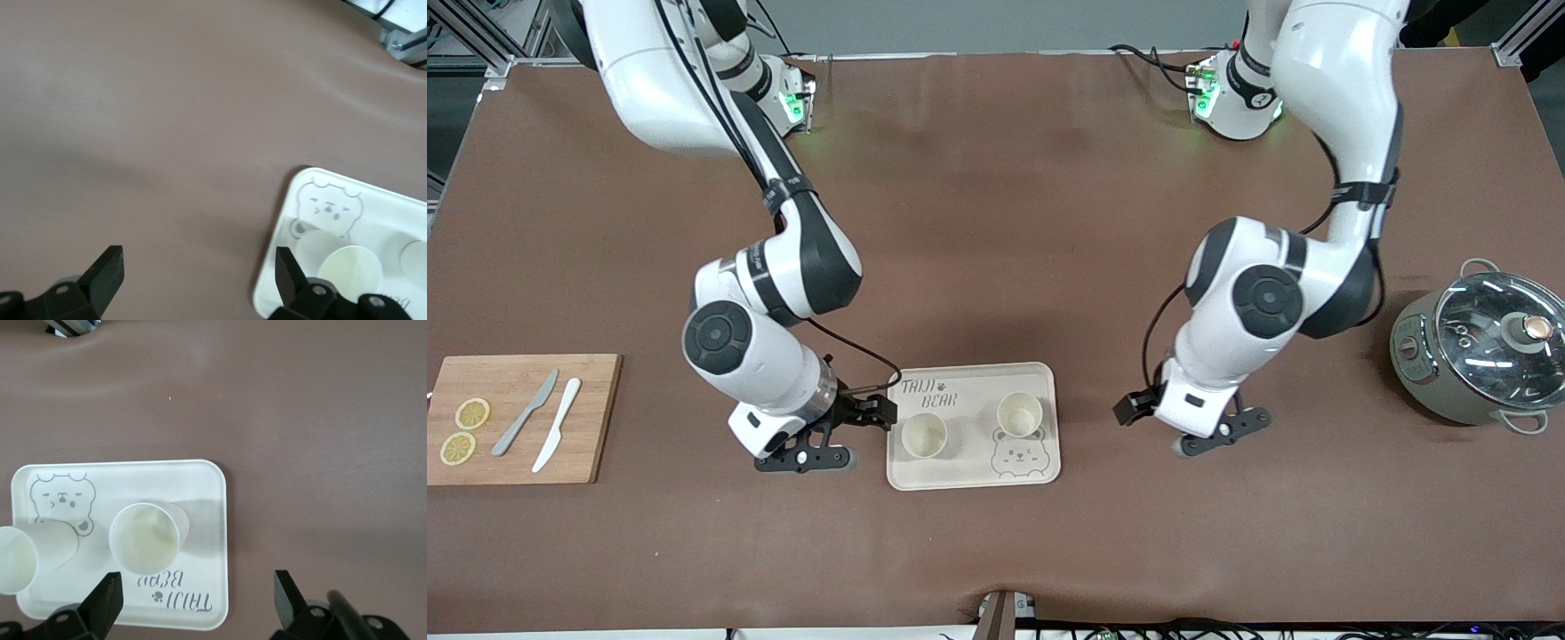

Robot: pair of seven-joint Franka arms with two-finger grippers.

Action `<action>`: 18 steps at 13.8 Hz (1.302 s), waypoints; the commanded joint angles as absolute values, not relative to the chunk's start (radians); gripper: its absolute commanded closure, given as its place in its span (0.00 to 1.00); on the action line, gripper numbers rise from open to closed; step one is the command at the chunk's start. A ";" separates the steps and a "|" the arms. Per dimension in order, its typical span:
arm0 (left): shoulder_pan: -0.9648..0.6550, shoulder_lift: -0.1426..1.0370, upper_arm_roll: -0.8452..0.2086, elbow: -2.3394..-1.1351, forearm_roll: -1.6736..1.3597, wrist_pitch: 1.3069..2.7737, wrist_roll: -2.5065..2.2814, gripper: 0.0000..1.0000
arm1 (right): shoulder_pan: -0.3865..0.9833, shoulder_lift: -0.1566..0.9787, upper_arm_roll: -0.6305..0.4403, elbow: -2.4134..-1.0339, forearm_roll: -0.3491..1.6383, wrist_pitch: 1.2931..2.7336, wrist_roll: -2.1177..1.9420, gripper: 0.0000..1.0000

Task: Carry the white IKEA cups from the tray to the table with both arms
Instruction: 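Reach the right gripper and the left gripper down to the two cups, then close the right gripper on one cup while the left gripper grasps the other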

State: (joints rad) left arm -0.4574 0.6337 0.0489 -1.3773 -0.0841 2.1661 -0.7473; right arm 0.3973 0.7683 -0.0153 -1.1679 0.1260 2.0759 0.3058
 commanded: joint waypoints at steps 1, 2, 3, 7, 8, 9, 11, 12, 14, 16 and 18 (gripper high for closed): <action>-0.502 0.666 0.069 -1.339 -0.089 2.198 -0.799 0.00 | 0.416 0.799 -0.025 -1.155 0.121 2.108 0.321 0.00; -0.514 0.682 0.069 -1.329 -0.087 2.207 -0.816 0.00 | 0.422 0.816 -0.025 -1.154 0.118 2.132 0.321 0.00; -0.526 0.699 0.071 -1.310 -0.080 2.210 -0.833 0.00 | 0.426 0.834 -0.025 -1.154 0.115 2.158 0.321 0.00; -0.593 0.752 0.096 -1.295 -0.066 2.284 -0.897 0.00 | 0.442 0.880 -0.026 -1.154 0.114 2.217 0.319 0.00; -0.619 0.764 0.116 -1.295 -0.066 2.296 -0.914 0.00 | 0.442 0.885 -0.026 -1.154 0.109 2.217 0.319 0.00; -0.644 0.775 0.138 -1.295 -0.066 2.310 -0.928 0.00 | 0.442 0.890 -0.026 -1.154 0.097 2.218 0.319 0.00; -0.675 0.799 0.156 -1.295 -0.066 2.330 -0.949 0.00 | 0.442 0.897 -0.026 -1.155 0.086 2.227 0.319 0.00; -0.683 0.807 0.156 -1.295 -0.066 2.338 -0.956 0.00 | 0.443 0.903 -0.026 -1.155 0.084 2.233 0.319 0.00; -0.699 0.828 0.156 -1.293 -0.066 2.345 -0.962 0.00 | 0.445 0.914 -0.028 -1.154 0.084 2.238 0.321 0.00; -0.709 0.845 0.156 -1.293 -0.066 2.365 -0.980 0.00 | 0.446 0.926 -0.026 -1.155 0.084 2.266 0.319 0.00; -0.719 0.857 0.158 -1.293 -0.066 2.384 -0.982 0.00 | 0.453 0.940 -0.026 -1.155 0.084 2.290 0.321 0.00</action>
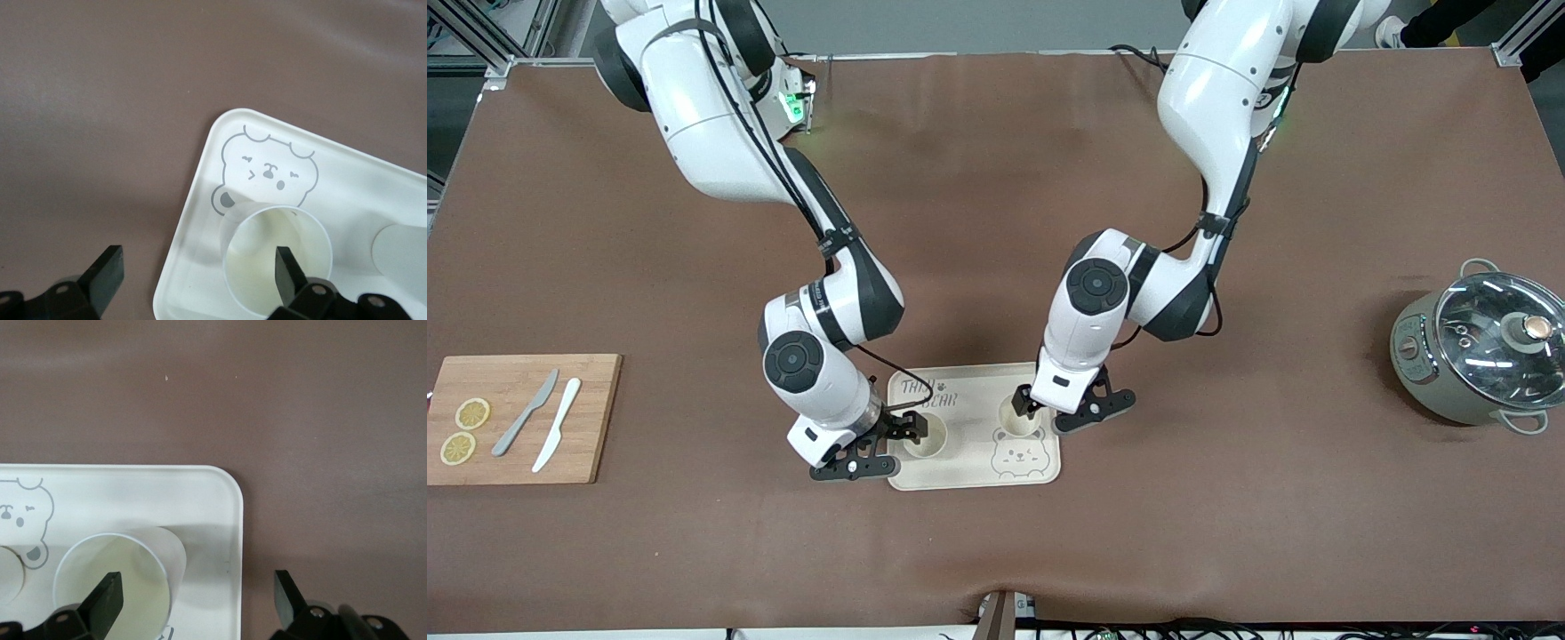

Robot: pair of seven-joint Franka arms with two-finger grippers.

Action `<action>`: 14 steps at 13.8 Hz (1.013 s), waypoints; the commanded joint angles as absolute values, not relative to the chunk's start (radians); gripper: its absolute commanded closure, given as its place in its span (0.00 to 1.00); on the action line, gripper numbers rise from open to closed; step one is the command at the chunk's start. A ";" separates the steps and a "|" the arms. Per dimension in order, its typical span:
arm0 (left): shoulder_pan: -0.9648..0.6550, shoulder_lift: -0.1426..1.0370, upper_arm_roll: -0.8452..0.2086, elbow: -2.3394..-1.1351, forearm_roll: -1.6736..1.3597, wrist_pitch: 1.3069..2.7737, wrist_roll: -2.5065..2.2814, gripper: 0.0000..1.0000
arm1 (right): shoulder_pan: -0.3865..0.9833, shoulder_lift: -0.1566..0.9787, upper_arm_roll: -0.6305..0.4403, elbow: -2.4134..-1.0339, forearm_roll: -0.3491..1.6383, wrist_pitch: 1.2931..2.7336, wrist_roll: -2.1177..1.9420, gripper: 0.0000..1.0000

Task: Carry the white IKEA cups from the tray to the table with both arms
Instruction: 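Close the right gripper on one cup while the left gripper grasps the other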

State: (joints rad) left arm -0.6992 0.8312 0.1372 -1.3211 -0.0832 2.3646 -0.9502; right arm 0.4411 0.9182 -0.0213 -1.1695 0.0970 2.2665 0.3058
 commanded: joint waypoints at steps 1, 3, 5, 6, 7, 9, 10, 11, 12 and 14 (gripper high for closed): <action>-0.721 0.862 0.158 -1.293 -0.066 2.387 -0.982 0.00 | 0.454 0.946 -0.026 -1.155 0.084 2.299 0.321 0.00; -0.732 0.876 0.158 -1.290 -0.066 2.399 -0.982 0.00 | 0.454 0.956 -0.026 -1.157 0.084 2.309 0.321 0.00; -0.736 0.896 0.158 -1.289 -0.066 2.407 -0.982 0.00 | 0.456 0.962 -0.026 -1.161 0.084 2.328 0.321 0.00; -0.736 0.900 0.160 -1.289 -0.066 2.411 -0.982 0.00 | 0.459 0.963 -0.026 -1.163 0.084 2.332 0.321 0.00; -0.736 0.902 0.158 -1.289 -0.066 2.411 -0.982 0.00 | 0.459 0.966 -0.026 -1.161 0.084 2.333 0.321 0.00; -0.739 0.902 0.158 -1.289 -0.066 2.414 -0.982 0.00 | 0.459 0.966 -0.026 -1.161 0.084 2.333 0.319 0.00; -0.738 0.902 0.158 -1.289 -0.066 2.414 -0.983 0.00 | 0.459 0.966 -0.026 -1.161 0.084 2.333 0.321 0.00; -0.738 0.902 0.158 -1.289 -0.067 2.414 -0.983 0.02 | 0.459 0.968 -0.026 -1.161 0.084 2.333 0.321 0.00; -0.738 0.900 0.158 -1.289 -0.067 2.414 -0.985 0.11 | 0.459 0.968 -0.026 -1.161 0.084 2.339 0.321 0.00; -0.736 0.899 0.158 -1.289 -0.069 2.414 -0.999 0.31 | 0.459 0.971 -0.026 -1.163 0.084 2.347 0.319 0.00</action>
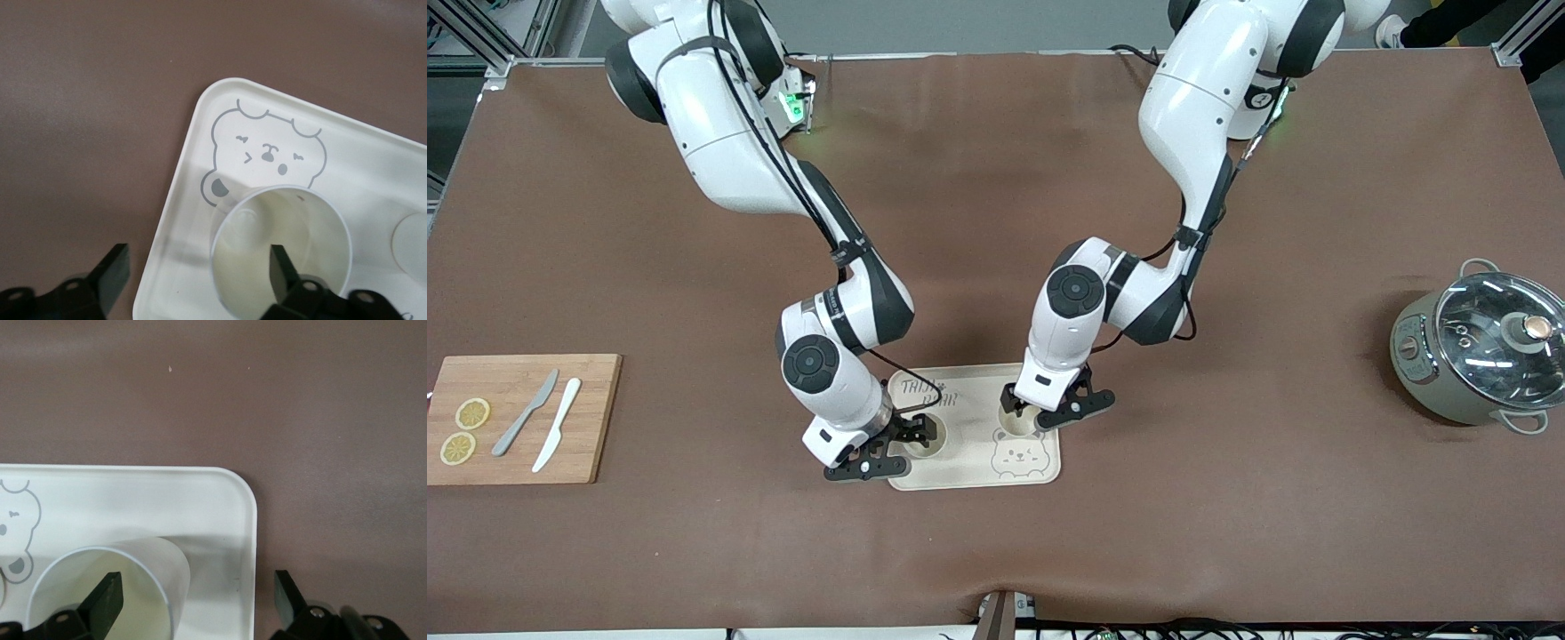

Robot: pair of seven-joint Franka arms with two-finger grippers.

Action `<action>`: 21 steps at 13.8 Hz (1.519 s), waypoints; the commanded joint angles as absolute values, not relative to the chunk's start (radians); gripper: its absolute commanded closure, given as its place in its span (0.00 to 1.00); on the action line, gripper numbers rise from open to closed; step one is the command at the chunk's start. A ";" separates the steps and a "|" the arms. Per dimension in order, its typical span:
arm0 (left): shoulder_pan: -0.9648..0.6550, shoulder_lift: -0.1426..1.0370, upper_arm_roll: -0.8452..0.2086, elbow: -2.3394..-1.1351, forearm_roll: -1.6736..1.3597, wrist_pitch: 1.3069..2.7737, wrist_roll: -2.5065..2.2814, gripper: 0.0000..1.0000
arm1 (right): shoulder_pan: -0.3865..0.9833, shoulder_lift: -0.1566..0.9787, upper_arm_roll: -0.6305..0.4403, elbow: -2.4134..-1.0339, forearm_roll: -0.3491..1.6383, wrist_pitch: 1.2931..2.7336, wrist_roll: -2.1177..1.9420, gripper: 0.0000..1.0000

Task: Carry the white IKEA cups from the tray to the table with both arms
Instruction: 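Close the right gripper on one cup while the left gripper grasps the other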

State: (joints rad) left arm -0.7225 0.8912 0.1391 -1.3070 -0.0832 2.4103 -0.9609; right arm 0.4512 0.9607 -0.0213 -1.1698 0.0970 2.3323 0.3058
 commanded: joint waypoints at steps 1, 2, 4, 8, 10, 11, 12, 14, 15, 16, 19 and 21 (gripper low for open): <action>-0.736 0.899 0.158 -1.289 -0.069 2.414 -0.999 0.41 | 0.459 0.971 -0.026 -1.163 0.084 2.347 0.319 0.00; -0.736 0.899 0.158 -1.289 -0.068 2.414 -1.000 0.52 | 0.459 0.971 -0.026 -1.163 0.084 2.347 0.319 0.00; -0.736 0.897 0.158 -1.289 -0.067 2.414 -1.000 0.71 | 0.459 0.971 -0.026 -1.163 0.084 2.347 0.316 0.00; -0.738 0.896 0.161 -1.289 -0.066 2.414 -1.000 1.00 | 0.457 0.971 -0.026 -1.161 0.086 2.347 0.316 0.46; -0.739 0.894 0.169 -1.289 -0.066 2.413 -1.000 1.00 | 0.457 0.971 -0.026 -1.161 0.086 2.345 0.316 0.60; -0.739 0.891 0.172 -1.289 -0.066 2.407 -0.999 1.00 | 0.457 0.971 -0.026 -1.161 0.086 2.347 0.318 0.67; -0.738 0.888 0.173 -1.289 -0.066 2.402 -0.999 1.00 | 0.457 0.971 -0.026 -1.161 0.086 2.345 0.318 0.80; -0.732 0.877 0.172 -1.289 -0.067 2.381 -0.997 1.00 | 0.457 0.971 -0.026 -1.161 0.086 2.345 0.319 0.94; -0.729 0.873 0.170 -1.287 -0.067 2.366 -0.997 1.00 | 0.457 0.971 -0.026 -1.161 0.086 2.345 0.319 1.00; -0.729 0.864 0.178 -1.287 -0.069 2.352 -0.997 1.00 | 0.457 0.971 -0.026 -1.161 0.084 2.345 0.319 1.00; -0.719 0.824 0.195 -1.287 -0.071 2.295 -0.991 1.00 | 0.459 0.971 -0.026 -1.163 0.084 2.345 0.319 1.00; -0.698 0.796 0.206 -1.289 -0.071 2.278 -0.971 1.00 | 0.459 0.971 -0.026 -1.163 0.084 2.345 0.318 1.00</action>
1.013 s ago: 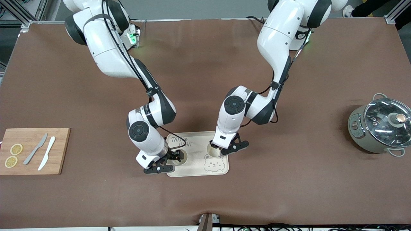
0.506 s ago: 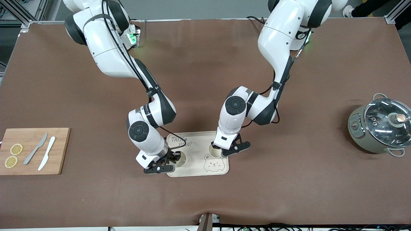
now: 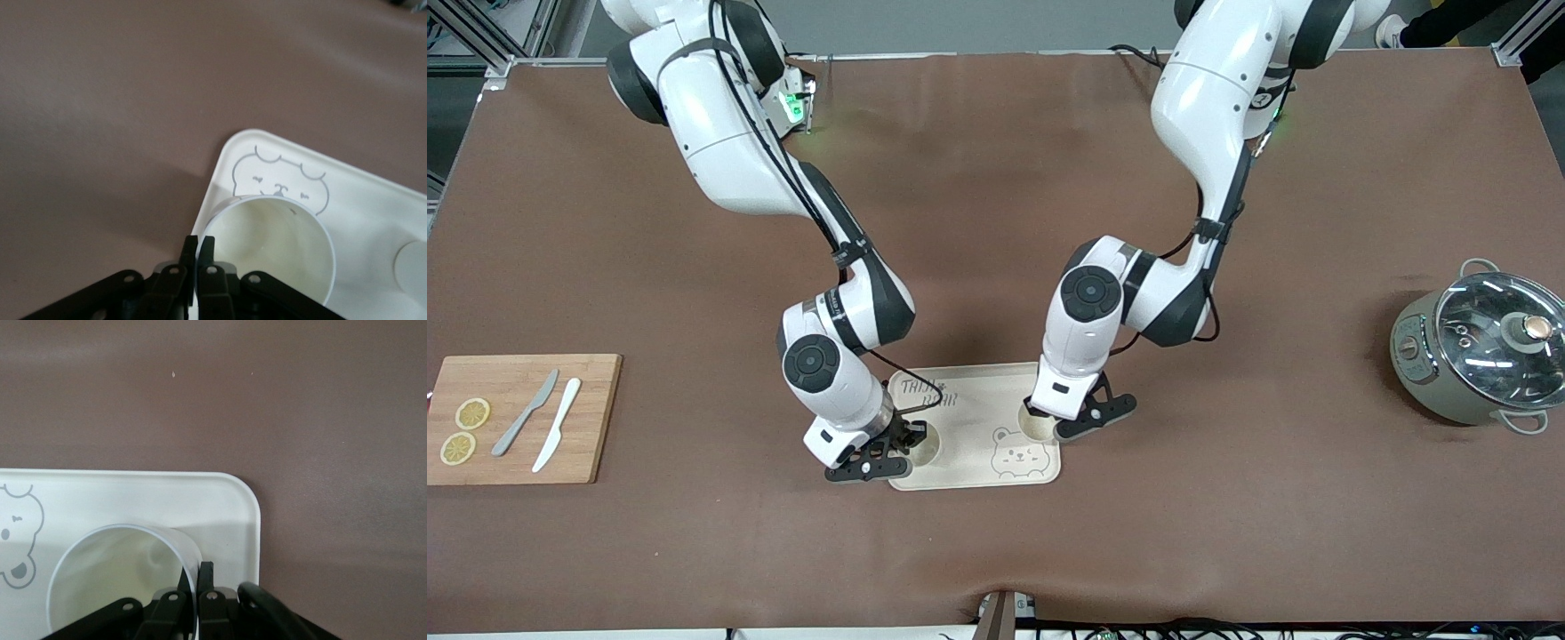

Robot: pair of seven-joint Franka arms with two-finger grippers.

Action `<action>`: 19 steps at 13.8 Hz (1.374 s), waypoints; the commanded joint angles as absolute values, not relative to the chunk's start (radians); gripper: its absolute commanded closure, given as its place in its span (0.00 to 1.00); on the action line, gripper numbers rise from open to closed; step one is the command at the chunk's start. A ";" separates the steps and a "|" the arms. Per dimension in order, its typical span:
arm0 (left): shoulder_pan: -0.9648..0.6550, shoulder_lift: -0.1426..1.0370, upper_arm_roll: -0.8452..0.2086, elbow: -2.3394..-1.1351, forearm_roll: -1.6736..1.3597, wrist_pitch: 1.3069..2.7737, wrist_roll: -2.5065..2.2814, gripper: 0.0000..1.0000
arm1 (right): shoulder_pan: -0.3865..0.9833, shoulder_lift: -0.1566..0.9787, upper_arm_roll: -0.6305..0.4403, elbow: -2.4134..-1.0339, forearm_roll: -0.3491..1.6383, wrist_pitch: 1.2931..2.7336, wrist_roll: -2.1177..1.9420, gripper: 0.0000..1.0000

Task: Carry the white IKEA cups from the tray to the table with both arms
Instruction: 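Carry the cups off the tray outward with both grippers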

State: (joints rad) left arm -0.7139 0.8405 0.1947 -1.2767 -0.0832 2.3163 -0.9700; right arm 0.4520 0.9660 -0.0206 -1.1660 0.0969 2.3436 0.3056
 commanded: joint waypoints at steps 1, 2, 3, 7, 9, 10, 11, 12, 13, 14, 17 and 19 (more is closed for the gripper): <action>-0.687 0.784 0.206 -1.290 -0.069 2.269 -0.969 1.00 | 0.459 0.969 -0.026 -1.163 0.086 2.344 0.319 1.00; -0.678 0.782 0.206 -1.290 -0.069 2.263 -0.957 1.00 | 0.459 0.966 -0.026 -1.161 0.086 2.339 0.321 1.00; -0.667 0.782 0.206 -1.292 -0.068 2.258 -0.937 1.00 | 0.459 0.956 -0.025 -1.161 0.089 2.332 0.321 1.00; -0.618 0.761 0.206 -1.298 -0.068 2.220 -0.862 1.00 | 0.449 0.905 -0.025 -1.161 0.092 2.246 0.316 1.00; -0.589 0.750 0.204 -1.302 -0.069 2.201 -0.812 1.00 | 0.440 0.864 -0.025 -1.163 0.092 2.171 0.301 1.00; -0.569 0.749 0.203 -1.302 -0.069 2.185 -0.787 1.00 | 0.427 0.841 -0.025 -1.163 0.094 2.136 0.279 1.00; -0.558 0.747 0.202 -1.302 -0.071 2.180 -0.766 1.00 | 0.407 0.816 -0.025 -1.166 0.094 2.090 0.237 1.00; -0.542 0.747 0.202 -1.305 -0.071 2.175 -0.744 1.00 | 0.382 0.795 -0.025 -1.169 0.094 2.048 0.185 1.00; -0.522 0.747 0.202 -1.307 -0.071 2.172 -0.715 1.00 | 0.353 0.767 -0.025 -1.180 0.094 2.021 0.128 1.00; -0.505 0.747 0.201 -1.312 -0.071 2.161 -0.688 1.00 | 0.321 0.735 -0.025 -1.215 0.094 2.014 0.057 1.00; -0.439 0.749 0.199 -1.318 -0.072 2.137 -0.608 1.00 | 0.204 0.671 -0.021 -1.299 0.101 2.014 -0.173 1.00; -0.393 0.749 0.198 -1.330 -0.075 2.129 -0.551 1.00 | 0.131 0.664 -0.020 -1.318 0.104 2.014 -0.309 1.00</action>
